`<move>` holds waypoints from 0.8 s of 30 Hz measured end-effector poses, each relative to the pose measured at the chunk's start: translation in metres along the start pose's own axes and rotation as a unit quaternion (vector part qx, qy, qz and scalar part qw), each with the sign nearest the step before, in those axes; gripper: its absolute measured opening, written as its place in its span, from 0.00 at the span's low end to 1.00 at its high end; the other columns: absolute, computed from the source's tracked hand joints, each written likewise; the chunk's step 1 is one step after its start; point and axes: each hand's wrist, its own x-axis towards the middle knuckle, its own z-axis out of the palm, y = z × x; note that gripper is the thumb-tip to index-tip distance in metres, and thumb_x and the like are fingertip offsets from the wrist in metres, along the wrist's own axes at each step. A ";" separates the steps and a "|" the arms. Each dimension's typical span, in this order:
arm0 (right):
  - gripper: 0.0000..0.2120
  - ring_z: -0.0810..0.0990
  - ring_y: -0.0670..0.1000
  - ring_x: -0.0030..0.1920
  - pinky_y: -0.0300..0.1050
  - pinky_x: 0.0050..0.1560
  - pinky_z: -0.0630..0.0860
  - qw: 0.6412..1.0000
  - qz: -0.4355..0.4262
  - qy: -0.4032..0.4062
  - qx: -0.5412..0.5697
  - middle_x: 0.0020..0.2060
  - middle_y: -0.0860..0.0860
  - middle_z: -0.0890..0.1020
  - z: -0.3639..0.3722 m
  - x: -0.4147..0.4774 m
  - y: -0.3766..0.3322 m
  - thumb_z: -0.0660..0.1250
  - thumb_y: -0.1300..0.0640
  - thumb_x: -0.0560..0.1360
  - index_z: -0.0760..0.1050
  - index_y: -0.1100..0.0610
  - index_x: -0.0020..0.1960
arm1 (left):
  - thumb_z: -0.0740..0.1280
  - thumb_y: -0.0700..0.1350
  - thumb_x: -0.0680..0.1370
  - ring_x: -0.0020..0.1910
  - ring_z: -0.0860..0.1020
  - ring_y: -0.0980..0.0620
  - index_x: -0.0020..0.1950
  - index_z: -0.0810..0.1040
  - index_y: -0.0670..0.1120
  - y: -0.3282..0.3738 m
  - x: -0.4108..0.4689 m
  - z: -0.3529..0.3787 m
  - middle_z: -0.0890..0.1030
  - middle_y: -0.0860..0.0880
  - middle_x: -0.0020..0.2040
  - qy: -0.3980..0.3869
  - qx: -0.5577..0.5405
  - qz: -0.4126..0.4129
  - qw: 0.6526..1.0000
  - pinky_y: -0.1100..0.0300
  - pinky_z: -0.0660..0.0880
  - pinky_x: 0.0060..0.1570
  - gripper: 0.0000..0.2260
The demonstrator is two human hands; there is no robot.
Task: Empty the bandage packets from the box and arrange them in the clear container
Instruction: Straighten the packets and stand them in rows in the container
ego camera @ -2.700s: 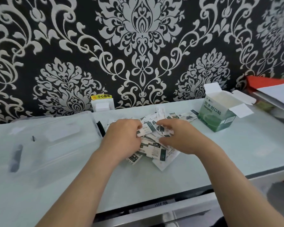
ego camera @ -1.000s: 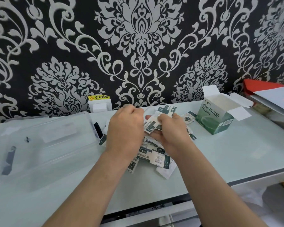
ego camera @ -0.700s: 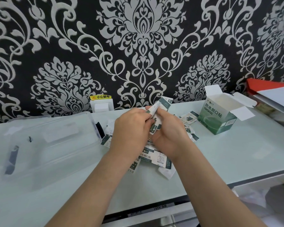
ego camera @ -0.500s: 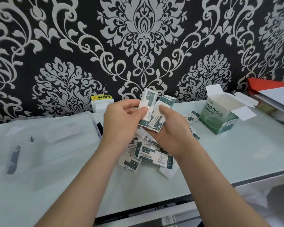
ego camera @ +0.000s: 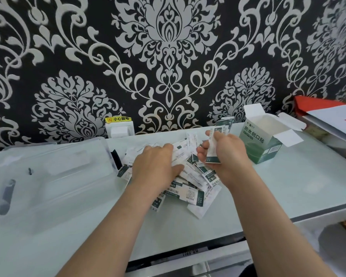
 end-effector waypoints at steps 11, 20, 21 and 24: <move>0.12 0.75 0.52 0.29 0.43 0.32 0.76 0.996 0.069 -0.032 0.052 0.33 0.54 0.73 0.006 0.010 0.012 0.56 0.57 0.82 0.73 0.60 0.60 | 0.69 0.43 0.77 0.46 0.80 0.50 0.60 0.80 0.52 -0.004 0.003 -0.012 0.83 0.49 0.51 0.144 -0.215 -0.040 0.965 0.55 0.78 0.51 0.12; 0.21 0.84 0.58 0.52 0.55 0.56 0.78 0.966 0.062 -0.198 0.153 0.53 0.61 0.84 0.022 0.000 0.017 0.55 0.48 0.83 0.74 0.64 0.62 | 0.69 0.43 0.77 0.37 0.85 0.50 0.52 0.79 0.48 0.008 -0.004 -0.020 0.86 0.49 0.40 0.096 -0.564 -0.098 0.815 0.47 0.82 0.43 0.04; 0.18 0.84 0.58 0.51 0.54 0.54 0.79 0.968 0.058 -0.199 0.142 0.51 0.61 0.84 0.025 -0.002 0.019 0.55 0.51 0.83 0.74 0.64 0.61 | 0.69 0.45 0.77 0.37 0.85 0.49 0.51 0.79 0.48 0.009 -0.004 -0.018 0.86 0.49 0.39 0.103 -0.547 -0.093 0.826 0.46 0.82 0.42 0.04; 0.13 0.86 0.55 0.47 0.50 0.46 0.81 0.974 0.050 -0.173 0.138 0.47 0.60 0.86 0.031 -0.003 0.021 0.56 0.58 0.83 0.76 0.64 0.57 | 0.69 0.48 0.77 0.34 0.83 0.52 0.47 0.80 0.51 0.008 -0.002 -0.015 0.84 0.52 0.36 0.163 -0.457 -0.057 0.873 0.48 0.81 0.39 0.02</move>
